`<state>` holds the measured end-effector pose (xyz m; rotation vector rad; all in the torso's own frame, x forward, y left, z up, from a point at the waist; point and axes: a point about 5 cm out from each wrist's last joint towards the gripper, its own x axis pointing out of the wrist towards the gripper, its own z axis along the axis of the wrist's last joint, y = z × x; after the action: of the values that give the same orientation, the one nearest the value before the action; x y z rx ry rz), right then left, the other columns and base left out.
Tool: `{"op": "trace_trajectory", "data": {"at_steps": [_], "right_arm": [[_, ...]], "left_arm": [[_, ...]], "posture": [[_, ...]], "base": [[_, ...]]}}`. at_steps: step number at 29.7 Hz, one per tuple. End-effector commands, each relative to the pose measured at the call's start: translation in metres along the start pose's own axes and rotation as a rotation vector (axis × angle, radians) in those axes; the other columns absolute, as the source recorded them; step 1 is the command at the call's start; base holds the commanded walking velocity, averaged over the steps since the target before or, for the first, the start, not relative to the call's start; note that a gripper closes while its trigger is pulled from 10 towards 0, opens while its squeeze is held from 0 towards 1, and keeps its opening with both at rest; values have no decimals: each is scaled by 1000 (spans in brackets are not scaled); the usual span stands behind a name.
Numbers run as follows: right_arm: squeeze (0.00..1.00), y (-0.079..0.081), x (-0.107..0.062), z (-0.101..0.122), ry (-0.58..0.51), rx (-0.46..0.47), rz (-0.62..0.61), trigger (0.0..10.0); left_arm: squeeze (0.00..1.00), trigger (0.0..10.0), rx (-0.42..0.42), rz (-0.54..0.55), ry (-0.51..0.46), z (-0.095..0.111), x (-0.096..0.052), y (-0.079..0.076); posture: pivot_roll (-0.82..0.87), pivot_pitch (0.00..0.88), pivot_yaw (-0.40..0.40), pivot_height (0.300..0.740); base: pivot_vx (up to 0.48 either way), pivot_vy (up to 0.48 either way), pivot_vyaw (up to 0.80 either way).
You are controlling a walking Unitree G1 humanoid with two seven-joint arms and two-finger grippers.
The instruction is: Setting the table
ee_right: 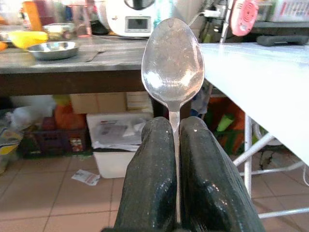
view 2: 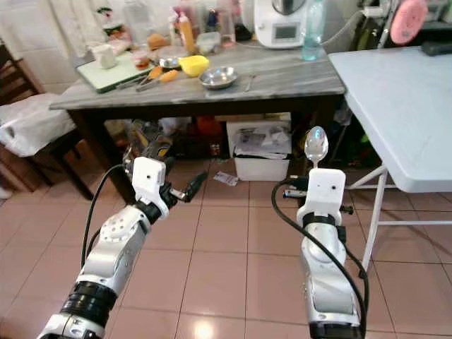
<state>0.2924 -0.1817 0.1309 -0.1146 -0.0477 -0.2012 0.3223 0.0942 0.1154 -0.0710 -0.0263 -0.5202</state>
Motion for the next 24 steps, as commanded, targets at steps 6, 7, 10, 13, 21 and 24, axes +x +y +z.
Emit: {"op": "trace_trajectory", "data": {"at_steps": [6, 7, 10, 13, 21, 24], "right_arm": [[0, 3, 3, 3, -6, 10, 8, 10000], [0, 3, 3, 3, -5, 9, 8, 10000], [0, 3, 3, 3, -6, 9, 9, 10000], [0, 3, 2, 3, -6, 9, 10, 10000], [0, 3, 3, 3, -8, 7, 11, 10000], [0, 3, 3, 4, -14, -1, 12, 10000]], "left_arm": [[0, 10000, 9, -14, -8, 4, -1, 1], [0, 10000, 10, -15, -6, 4, -1, 1], [0, 10000, 11, -15, -5, 4, -2, 1], [0, 10000, 10, -16, -3, 4, -2, 1], [0, 10000, 7, -26, 1, 3, -1, -2], [0, 10000, 5, -26, 1, 3, -1, -3]], "posture": [[-107, 0, 116, 740], [-107, 0, 116, 740], [-107, 0, 117, 740], [-108, 0, 117, 740], [-113, 0, 117, 740], [-116, 0, 115, 740]], "base": [[445, 0, -800], [450, 0, -800], [450, 0, -800], [458, 0, -658], [465, 0, -333], [471, 0, 0]]}}
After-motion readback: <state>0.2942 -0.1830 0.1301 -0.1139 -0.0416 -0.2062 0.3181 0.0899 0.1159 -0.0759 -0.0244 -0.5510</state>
